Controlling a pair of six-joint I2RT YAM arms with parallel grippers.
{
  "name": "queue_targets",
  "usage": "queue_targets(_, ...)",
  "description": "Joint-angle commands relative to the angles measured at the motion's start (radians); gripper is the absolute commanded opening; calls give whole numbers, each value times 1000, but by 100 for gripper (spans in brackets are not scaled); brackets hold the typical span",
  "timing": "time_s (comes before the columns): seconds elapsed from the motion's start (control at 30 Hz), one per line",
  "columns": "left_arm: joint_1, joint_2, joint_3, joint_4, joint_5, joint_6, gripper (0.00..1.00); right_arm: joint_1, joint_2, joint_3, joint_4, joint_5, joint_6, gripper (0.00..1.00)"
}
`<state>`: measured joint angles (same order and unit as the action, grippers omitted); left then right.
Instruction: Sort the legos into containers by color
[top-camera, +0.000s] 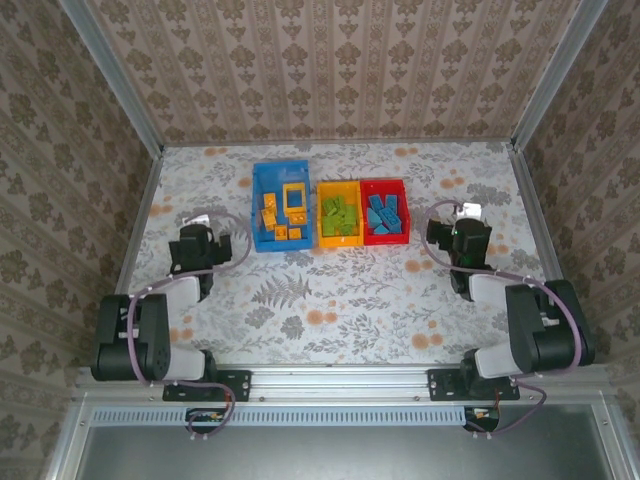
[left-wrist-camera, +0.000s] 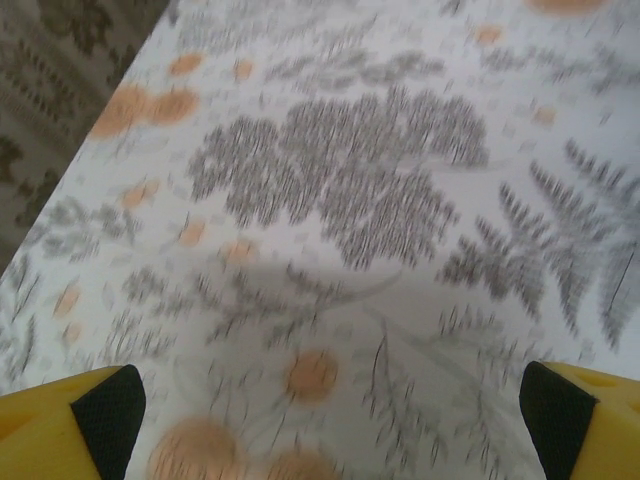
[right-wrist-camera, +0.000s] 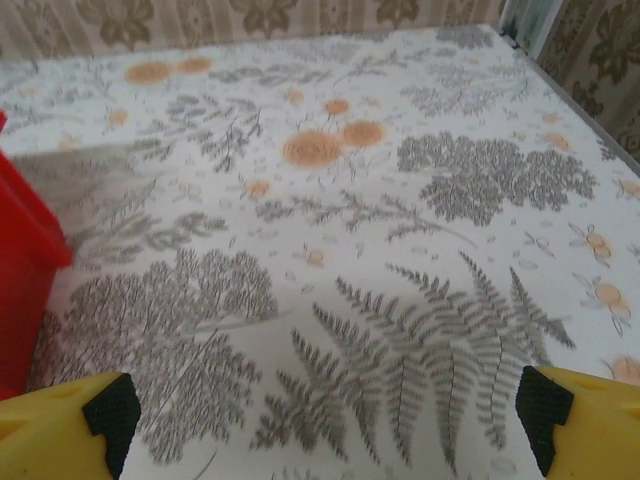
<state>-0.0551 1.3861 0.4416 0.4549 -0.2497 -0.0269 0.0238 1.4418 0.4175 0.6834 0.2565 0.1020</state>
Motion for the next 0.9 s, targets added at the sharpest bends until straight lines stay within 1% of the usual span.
queue_targets(0.0,13,61,-25,307,91,48,100,-25,80,-64,268,-126,-20,100)
queue_targets(0.03,14,93,-53,390,93,47,100,-24,105,-82,341,-131,-27,100)
queue_targets(0.1,14,167,-101,562,81,63,100,-24,80,-77,285,-113,-18,100)
queue_targets(0.17,15,141,-76,456,85,44,100,-20,87,-76,294,-105,-21,100)
queue_targets(0.2,15,160,-60,460,73,52,100,-19,84,-73,285,-102,-21,100)
queue_targets(0.23,15,153,-52,431,76,44,100,-16,91,-70,289,-93,-22,100)
queue_targets(0.37,15,150,-52,429,77,42,100,2,90,-45,240,-47,-25,100)
queue_targets(0.83,15,152,-52,430,75,43,100,5,92,-36,225,-66,-38,100)
queue_targets(0.87,17,152,-52,430,76,44,100,5,90,-45,240,-83,-45,100)
